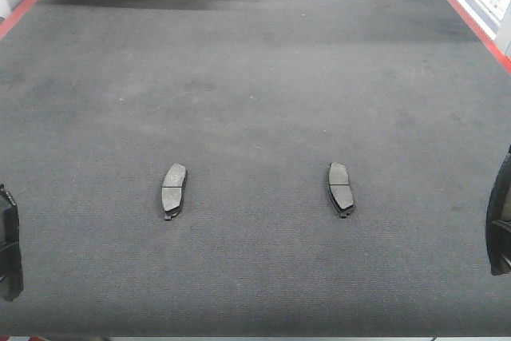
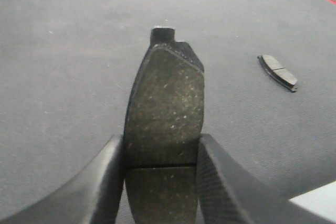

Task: Move and align brake pads A on conveyor

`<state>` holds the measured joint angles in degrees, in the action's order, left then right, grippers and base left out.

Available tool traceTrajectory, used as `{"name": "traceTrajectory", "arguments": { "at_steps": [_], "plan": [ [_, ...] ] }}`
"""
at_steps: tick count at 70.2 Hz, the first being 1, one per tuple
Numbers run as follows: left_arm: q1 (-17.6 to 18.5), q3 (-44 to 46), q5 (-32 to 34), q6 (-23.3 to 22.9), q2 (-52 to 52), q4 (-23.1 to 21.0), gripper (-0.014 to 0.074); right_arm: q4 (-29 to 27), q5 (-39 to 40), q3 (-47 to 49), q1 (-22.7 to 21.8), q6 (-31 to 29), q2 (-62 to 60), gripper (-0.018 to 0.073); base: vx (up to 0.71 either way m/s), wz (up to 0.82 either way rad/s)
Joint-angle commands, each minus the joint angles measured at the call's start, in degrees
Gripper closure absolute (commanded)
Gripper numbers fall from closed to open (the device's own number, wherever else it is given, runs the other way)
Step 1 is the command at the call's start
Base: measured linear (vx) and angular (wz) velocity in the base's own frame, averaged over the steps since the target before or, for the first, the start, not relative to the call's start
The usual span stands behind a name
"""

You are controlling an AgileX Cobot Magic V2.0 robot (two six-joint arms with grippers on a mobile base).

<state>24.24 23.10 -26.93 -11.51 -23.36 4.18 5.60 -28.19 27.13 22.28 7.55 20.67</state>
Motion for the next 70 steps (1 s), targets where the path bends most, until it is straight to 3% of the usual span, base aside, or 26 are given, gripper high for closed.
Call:
{"name": "traceTrajectory", "arguments": {
  "at_steps": [1,12,24,34,43,57,70],
  "plan": [
    [0.4,1.7,5.9,0.3,-0.5,-1.5,0.0443,0.6,5.6,1.7,-0.1,-0.4,0.3,0.0562,0.00,0.00],
    [0.4,4.2,6.3,2.2,-5.6,-1.5,0.0443,0.6,5.6,1.7,-0.1,-0.4,0.3,0.0562,0.00,0.00],
    [0.5,12.3,6.5,14.8,-18.1,-2.2,0.0443,0.6,5.6,1.7,-0.1,-0.4,0.3,0.0562,0.00,0.00],
    [0.5,20.3,6.6,24.6,-31.2,-7.9,0.0443,0.6,5.6,1.7,-0.1,-0.4,0.3,0.0562,0.00,0.00],
    [0.5,26.3,6.5,29.6,-41.5,-13.8,0.0440,0.6,5.6,1.7,-0.1,-0.4,0.3,0.0562,0.00,0.00],
    [2.2,33.8,6.6,31.7,-52.7,-16.5,0.0440,0.6,5.6,1.7,-0.1,-0.4,0.3,0.0562,0.00,0.00],
    [9.7,43.4,4.4,31.4,-65.5,-16.5,0.0438,0.6,5.6,1.7,-0.1,-0.4,0.3,0.0562,0.00,0.00]
  ]
}}
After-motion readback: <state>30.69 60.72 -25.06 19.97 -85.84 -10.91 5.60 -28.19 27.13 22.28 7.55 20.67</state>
